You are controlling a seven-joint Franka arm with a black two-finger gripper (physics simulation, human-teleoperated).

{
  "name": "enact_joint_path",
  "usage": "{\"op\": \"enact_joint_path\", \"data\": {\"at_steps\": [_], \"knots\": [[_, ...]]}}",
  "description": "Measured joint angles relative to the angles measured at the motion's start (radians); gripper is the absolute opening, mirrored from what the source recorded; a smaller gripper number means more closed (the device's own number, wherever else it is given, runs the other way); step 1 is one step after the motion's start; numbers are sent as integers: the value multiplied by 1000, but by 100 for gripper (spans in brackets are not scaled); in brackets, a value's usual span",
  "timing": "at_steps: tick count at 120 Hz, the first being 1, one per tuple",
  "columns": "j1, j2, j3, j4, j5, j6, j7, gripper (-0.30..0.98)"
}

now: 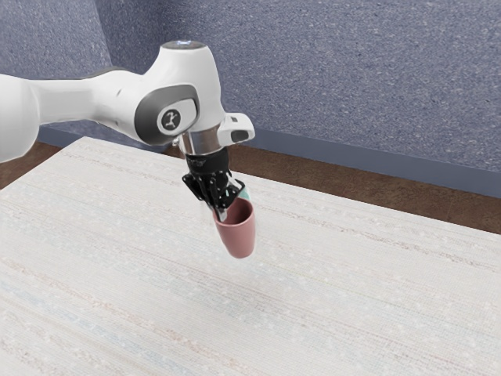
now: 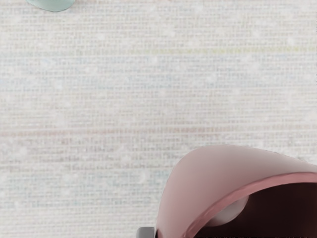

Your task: Place the right cup onto the left cup

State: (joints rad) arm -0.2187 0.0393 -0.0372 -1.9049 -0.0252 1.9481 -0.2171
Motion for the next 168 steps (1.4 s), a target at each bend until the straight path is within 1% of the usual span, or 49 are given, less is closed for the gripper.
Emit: {"op": "enact_joint_path", "data": {"at_steps": [12,31,41,65,76,103,146,168], "knots": [[9,19,4,54,1,-35,1,-10],[23,88,22,165,5,-78,3,-10],[25,146,29,256,6,-107,4,-10],[22,252,57,407,8,-164,13,-10],[37,268,61,439,9,-182,16,-10],[96,288,60,460,10,-194,23,-10],[114,442,60,651,9,-208,29,-10],[140,479,60,685,9,-190,32,-10]]}}
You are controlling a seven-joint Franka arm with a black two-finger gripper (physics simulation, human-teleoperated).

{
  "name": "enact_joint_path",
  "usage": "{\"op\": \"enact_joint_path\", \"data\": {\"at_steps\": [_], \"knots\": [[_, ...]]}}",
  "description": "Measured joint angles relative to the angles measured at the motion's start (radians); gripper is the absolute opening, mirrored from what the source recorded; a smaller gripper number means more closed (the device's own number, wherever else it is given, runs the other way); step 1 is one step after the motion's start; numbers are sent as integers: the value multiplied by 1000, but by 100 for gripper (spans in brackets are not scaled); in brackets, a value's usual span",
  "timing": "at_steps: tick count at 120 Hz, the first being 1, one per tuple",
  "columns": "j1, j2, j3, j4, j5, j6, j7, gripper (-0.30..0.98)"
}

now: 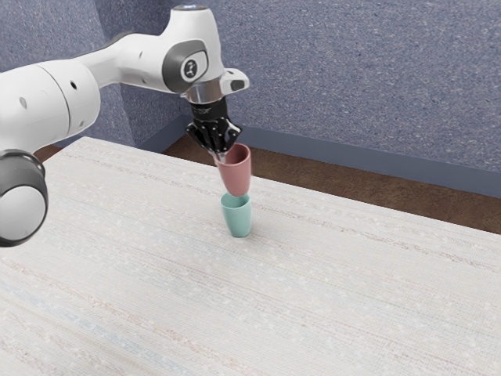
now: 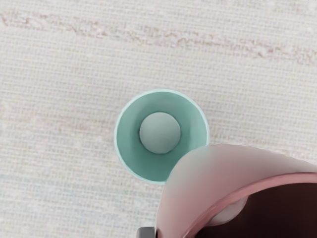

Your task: Place the right cup onto the left cup

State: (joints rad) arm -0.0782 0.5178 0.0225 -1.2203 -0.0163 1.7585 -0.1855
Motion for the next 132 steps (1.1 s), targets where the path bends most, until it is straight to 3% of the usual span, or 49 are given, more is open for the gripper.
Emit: {"op": "enact_joint_path", "data": {"at_steps": [71,132], "knots": [[51,124,-3,123,-3,74,4,-10],[56,93,2,27,-9,131,4,-10]]}}
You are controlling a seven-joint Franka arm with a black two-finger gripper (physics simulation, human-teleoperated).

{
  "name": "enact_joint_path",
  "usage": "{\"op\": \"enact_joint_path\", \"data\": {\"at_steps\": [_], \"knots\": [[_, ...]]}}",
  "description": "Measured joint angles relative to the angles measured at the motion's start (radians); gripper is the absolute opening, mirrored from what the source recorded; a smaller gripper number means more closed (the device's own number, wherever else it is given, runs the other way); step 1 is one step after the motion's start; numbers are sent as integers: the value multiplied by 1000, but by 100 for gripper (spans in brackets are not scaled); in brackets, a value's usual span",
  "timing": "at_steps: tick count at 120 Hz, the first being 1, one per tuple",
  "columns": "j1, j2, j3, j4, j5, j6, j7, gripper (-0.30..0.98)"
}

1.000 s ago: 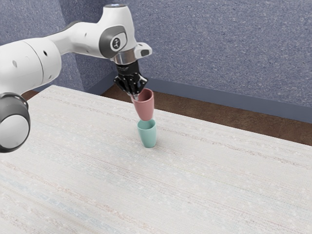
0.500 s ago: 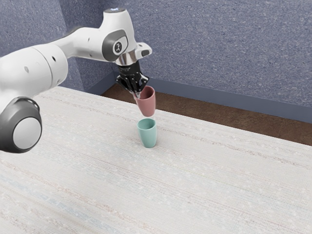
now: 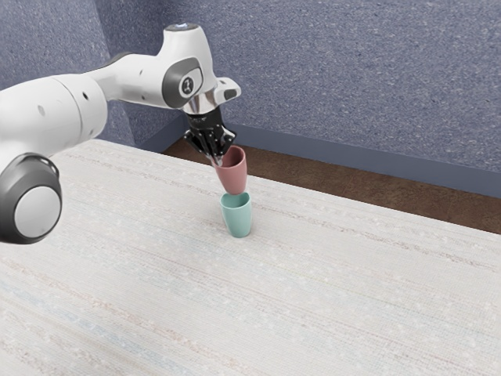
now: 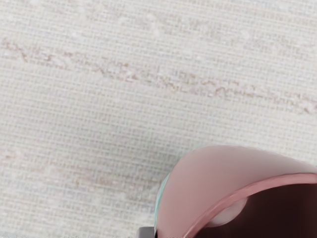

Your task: Place the right cup onto the left cup

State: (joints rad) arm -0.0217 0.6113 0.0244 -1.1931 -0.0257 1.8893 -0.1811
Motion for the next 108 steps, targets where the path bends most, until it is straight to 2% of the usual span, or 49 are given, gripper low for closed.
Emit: {"op": "enact_joint_path", "data": {"at_steps": [61,108], "knots": [[-4,-61,2,-107,-3,44,-5,-10],[-10,-76,3,-127,-10,64,-9,-10]]}}
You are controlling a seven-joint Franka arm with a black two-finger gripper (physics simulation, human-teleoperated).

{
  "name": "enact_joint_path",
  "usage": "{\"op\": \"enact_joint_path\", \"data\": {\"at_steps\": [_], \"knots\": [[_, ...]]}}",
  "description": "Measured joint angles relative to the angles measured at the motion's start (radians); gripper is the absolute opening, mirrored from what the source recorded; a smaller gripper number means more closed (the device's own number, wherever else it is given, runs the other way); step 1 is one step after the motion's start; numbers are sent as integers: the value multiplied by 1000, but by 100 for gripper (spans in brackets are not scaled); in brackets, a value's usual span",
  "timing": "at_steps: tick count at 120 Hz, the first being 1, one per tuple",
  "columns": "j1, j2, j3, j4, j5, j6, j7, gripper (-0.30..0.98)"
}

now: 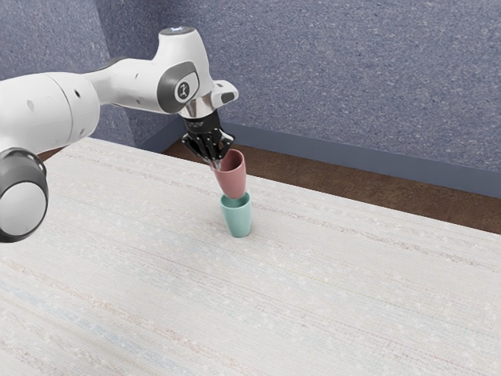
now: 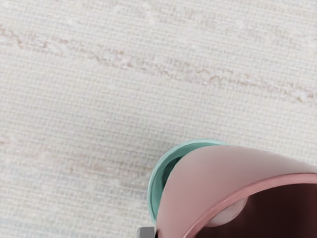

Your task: Place the right cup onto the left cup

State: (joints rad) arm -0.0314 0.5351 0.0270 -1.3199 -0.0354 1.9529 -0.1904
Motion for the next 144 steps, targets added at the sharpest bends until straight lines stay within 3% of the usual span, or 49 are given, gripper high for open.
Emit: {"op": "enact_joint_path", "data": {"at_steps": [107,144], "knots": [[-7,7,7,-39,-13,40,-13,-9],[-9,8,4,-49,-21,53,-17,21]]}}
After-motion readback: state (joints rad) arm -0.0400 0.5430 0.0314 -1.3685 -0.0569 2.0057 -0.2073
